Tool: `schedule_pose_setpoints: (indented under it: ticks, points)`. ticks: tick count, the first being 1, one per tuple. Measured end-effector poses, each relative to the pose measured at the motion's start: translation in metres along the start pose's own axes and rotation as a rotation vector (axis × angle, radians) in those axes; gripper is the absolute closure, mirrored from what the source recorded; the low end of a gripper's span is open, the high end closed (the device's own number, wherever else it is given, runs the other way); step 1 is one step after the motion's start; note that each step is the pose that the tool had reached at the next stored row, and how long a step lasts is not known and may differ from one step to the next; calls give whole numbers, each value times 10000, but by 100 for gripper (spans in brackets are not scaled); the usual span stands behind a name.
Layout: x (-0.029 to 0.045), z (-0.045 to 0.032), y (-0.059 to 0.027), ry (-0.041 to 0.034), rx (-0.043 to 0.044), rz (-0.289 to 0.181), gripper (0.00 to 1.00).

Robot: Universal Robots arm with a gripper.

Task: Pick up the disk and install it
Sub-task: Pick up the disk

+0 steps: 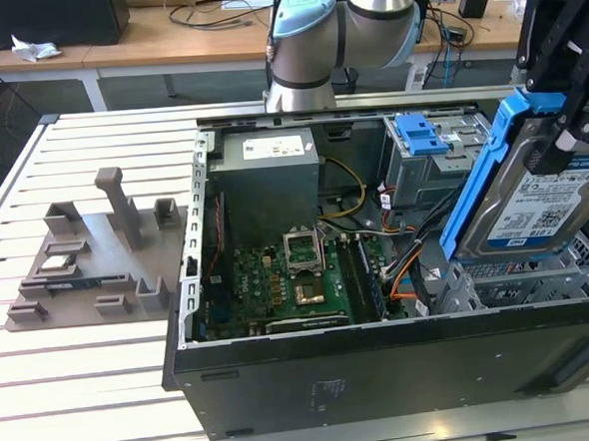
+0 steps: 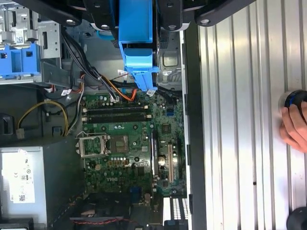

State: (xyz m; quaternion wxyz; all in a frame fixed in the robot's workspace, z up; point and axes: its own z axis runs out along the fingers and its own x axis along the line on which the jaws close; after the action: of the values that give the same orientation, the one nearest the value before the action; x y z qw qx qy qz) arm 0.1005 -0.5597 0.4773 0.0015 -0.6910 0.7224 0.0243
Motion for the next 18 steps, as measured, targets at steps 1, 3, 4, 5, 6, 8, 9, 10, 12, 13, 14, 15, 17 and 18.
schedule_pose_setpoints:
  ticks: [1, 3, 4, 5, 6, 8, 9, 10, 12, 13, 14, 15, 17, 18]
  points:
    - [-1, 0, -15, 0, 0, 0, 63]
    - [-3, -1, -54, 0, 0, 0, 63]
    - [-5, -2, -90, -1, 0, 1, 63]
    - [-8, -1, -131, -1, 0, 1, 63]
    - [-12, 4, -164, -3, -2, 1, 63]
    - [-22, 38, -220, 2, -12, 0, 63]
    - [-25, 61, -235, 1, -16, 0, 63]
    - [-27, 80, -247, 3, -19, 0, 63]
    - [-35, 116, -290, 12, -23, 1, 63]
    - [-41, 122, -307, 14, -23, -1, 63]
    - [-42, 123, -312, 15, -23, -7, 63]
    - [-42, 123, -312, 16, -23, -17, 63]
    - [-42, 123, -313, 16, -24, -31, 63]
    - [-43, 123, -313, 16, -24, -32, 63]
